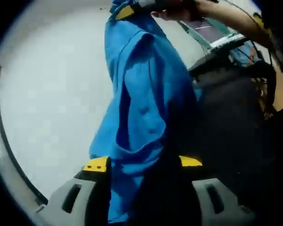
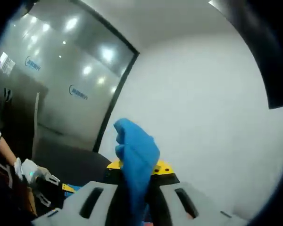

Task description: Spread out the cloth and fold it

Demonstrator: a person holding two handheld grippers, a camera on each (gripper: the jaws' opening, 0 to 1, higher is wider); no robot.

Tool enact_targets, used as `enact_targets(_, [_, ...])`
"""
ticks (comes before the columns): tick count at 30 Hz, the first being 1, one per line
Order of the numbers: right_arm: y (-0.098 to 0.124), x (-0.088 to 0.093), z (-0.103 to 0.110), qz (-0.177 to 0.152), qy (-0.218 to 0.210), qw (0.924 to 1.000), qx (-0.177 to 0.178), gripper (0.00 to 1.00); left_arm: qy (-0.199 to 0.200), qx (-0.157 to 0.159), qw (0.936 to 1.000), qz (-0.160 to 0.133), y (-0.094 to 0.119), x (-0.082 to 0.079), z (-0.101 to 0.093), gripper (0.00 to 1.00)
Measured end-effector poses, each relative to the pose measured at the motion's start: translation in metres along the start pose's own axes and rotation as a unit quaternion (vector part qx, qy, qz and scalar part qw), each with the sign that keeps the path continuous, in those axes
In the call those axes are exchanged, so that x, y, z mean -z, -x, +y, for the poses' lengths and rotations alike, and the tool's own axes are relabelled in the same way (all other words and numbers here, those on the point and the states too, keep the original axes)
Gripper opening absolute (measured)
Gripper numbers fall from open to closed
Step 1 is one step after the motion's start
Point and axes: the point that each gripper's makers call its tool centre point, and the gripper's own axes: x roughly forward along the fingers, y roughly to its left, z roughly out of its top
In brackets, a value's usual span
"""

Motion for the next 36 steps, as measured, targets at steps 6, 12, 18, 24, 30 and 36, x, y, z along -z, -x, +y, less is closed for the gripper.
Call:
enact_targets(6, [0.013,-0.013,-0.017,-0.020,-0.009,0.9995,0.021,0.08,0.043,-0.033,0.9985,-0.009,-0.023,-0.005,0.015,0.49])
enact_targets(12, [0.038,0.014,-0.053,0.024,-0.014,0.9971,0.071,0.09,0.068,-0.020,0.9961,-0.052,0.001,-0.033,0.051,0.11])
enact_targets(18, [0.064,0.088,-0.077,0.111,-0.037,0.9864,0.115,0.09,0.160,0.078,0.9827,-0.050,0.037,-0.045,0.040,0.05])
enact_targets(24, [0.081,0.166,-0.068,0.202,-0.056,0.9729,0.097,0.20,0.156,0.140,0.9777,-0.010,0.050,-0.031,0.014,0.04])
enact_targets(30, [0.115,0.180,-0.101,0.259,0.047,0.9480,0.178,0.35,0.194,0.142,0.9707,0.003,0.049,-0.048,0.023,0.04])
enact_targets(36, [0.114,0.156,-0.080,0.195,0.016,0.9691,0.150,0.32,0.206,0.139,0.9685,-0.006,0.048,-0.060,0.028,0.04])
